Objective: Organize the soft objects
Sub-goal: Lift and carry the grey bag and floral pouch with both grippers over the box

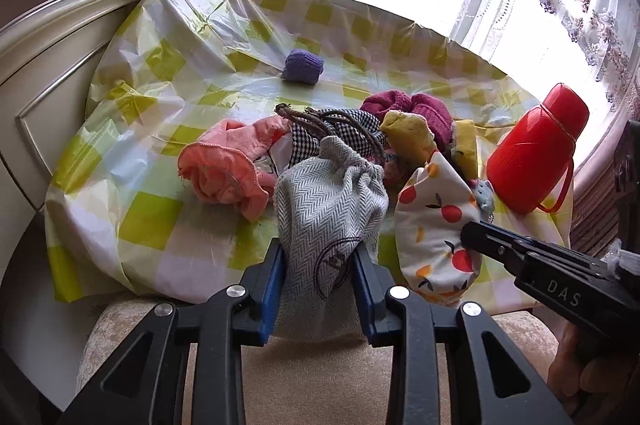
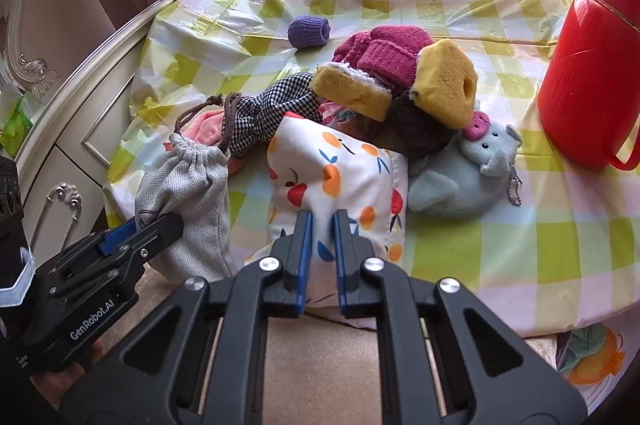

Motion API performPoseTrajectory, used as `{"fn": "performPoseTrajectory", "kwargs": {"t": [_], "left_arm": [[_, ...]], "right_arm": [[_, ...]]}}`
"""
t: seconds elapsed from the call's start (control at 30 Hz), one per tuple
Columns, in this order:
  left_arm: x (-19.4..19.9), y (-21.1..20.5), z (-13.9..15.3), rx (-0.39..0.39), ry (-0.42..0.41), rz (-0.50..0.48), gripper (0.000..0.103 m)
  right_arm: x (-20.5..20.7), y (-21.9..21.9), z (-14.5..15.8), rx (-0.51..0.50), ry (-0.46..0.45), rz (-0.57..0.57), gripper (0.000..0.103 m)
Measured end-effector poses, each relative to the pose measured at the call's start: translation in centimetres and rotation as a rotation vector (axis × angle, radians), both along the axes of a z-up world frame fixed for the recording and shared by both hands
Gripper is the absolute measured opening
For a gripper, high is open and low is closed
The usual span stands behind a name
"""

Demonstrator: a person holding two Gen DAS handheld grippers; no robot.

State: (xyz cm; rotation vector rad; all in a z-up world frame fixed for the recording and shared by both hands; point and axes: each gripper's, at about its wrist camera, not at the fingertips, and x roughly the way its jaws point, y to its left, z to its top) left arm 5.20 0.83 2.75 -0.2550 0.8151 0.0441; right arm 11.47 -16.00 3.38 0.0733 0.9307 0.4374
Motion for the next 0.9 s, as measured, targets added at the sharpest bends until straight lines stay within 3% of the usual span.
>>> {"fn": "performPoseTrajectory", "kwargs": {"t": [0.57,0.9], "left_arm": [[-0.1,-4.2,1.2,0.041,0.013,-0.094,0.032],[3.6,-12.9,0.6,0.079,0.083,-0.372,0.032]], "right_arm": [[-3.7,-8.0,1.2,0.054,0.008,-0.062,0.004],[-5.0,-12.8,1.1,0.067,0.031,-0.136,0.004]]}}
